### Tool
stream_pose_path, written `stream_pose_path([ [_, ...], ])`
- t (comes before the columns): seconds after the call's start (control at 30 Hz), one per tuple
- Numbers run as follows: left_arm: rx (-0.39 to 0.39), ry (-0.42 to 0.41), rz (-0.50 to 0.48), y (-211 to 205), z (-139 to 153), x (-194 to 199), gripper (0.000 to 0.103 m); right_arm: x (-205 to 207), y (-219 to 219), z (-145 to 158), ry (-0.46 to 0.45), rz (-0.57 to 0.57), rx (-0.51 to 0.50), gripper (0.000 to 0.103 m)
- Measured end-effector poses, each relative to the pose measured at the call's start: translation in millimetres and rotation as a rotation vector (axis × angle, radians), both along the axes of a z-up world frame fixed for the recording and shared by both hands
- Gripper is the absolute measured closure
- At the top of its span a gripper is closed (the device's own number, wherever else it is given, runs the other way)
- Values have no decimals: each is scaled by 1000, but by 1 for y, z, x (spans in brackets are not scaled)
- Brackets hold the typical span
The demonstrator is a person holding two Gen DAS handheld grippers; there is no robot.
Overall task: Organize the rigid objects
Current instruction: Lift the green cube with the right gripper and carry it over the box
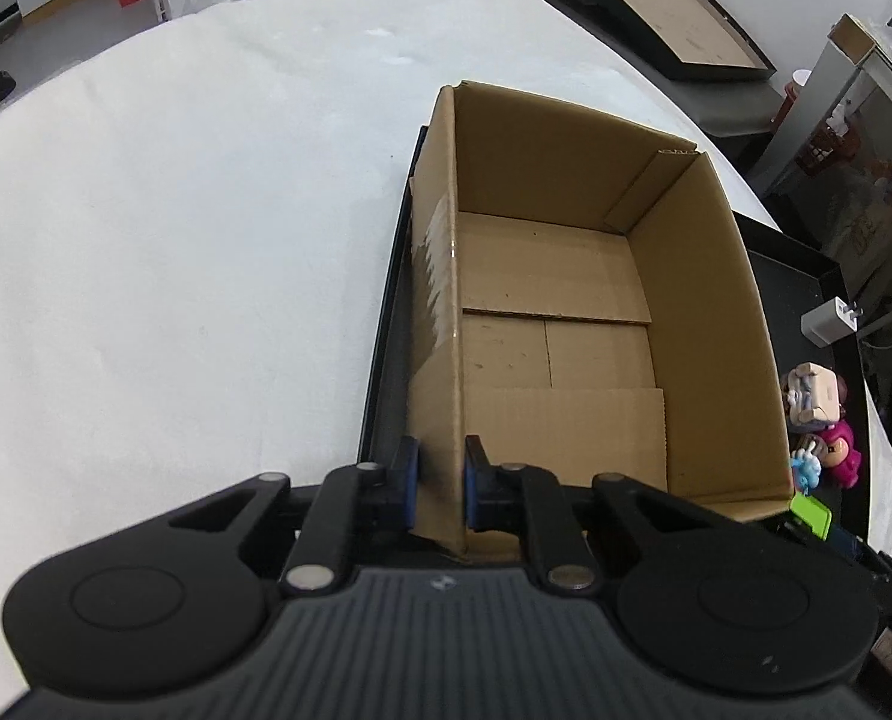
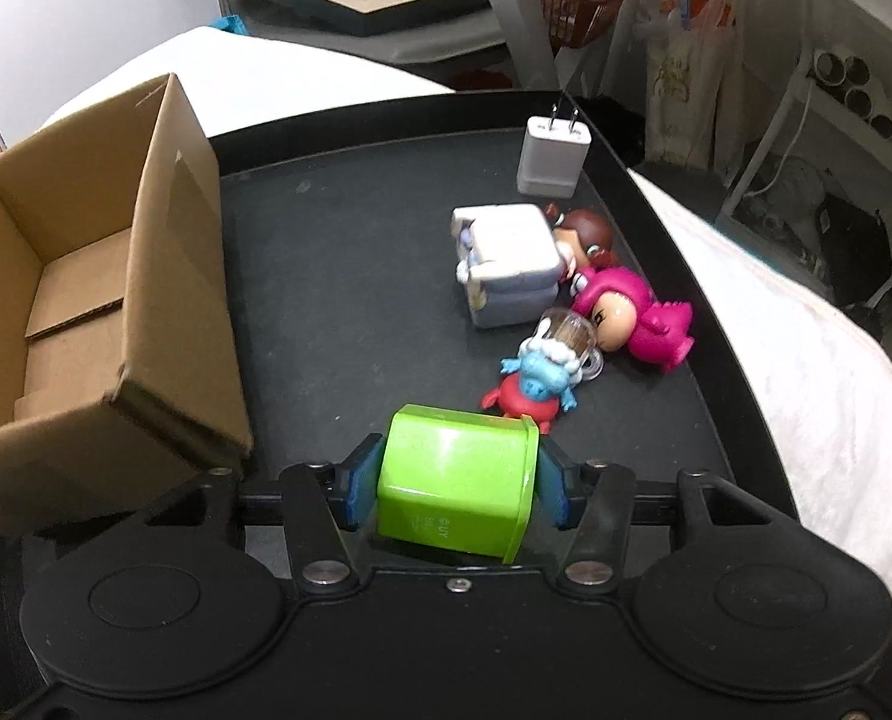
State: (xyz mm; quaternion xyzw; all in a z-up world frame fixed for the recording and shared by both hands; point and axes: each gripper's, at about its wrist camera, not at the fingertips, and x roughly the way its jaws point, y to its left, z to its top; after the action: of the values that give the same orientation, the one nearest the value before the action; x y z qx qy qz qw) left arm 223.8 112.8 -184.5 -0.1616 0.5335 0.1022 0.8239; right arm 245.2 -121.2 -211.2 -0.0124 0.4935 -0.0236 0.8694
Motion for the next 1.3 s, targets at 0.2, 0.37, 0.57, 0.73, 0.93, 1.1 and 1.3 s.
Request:
stream_pose_path([
  [0.2,5,2,-35,-8,0,-16,90,-3,-6,11,-31,3,17,52],
  [0.37,3,3,-44,-14,1,-29,90,-6,-19,26,-39,-1,59,52],
  [0.57,24,6,-43,-19,4,-34,90,-13,-26,63,-84,52,107,52],
  [0.73,38,8,-43,-23,5,-29,90,-19,-25,91,-115,80,104,52],
  [0.93,37,3,-52,-19,4,-31,90,-26,-16,112,-138,111,104,52],
  [1.1,35,-4,-51,-16,3,-34,90,-27,-7,123,-160,143,104,52],
  [1.3,15,-6,-31,-11,4,-34,89,-26,7,132,-172,162,93,52],
])
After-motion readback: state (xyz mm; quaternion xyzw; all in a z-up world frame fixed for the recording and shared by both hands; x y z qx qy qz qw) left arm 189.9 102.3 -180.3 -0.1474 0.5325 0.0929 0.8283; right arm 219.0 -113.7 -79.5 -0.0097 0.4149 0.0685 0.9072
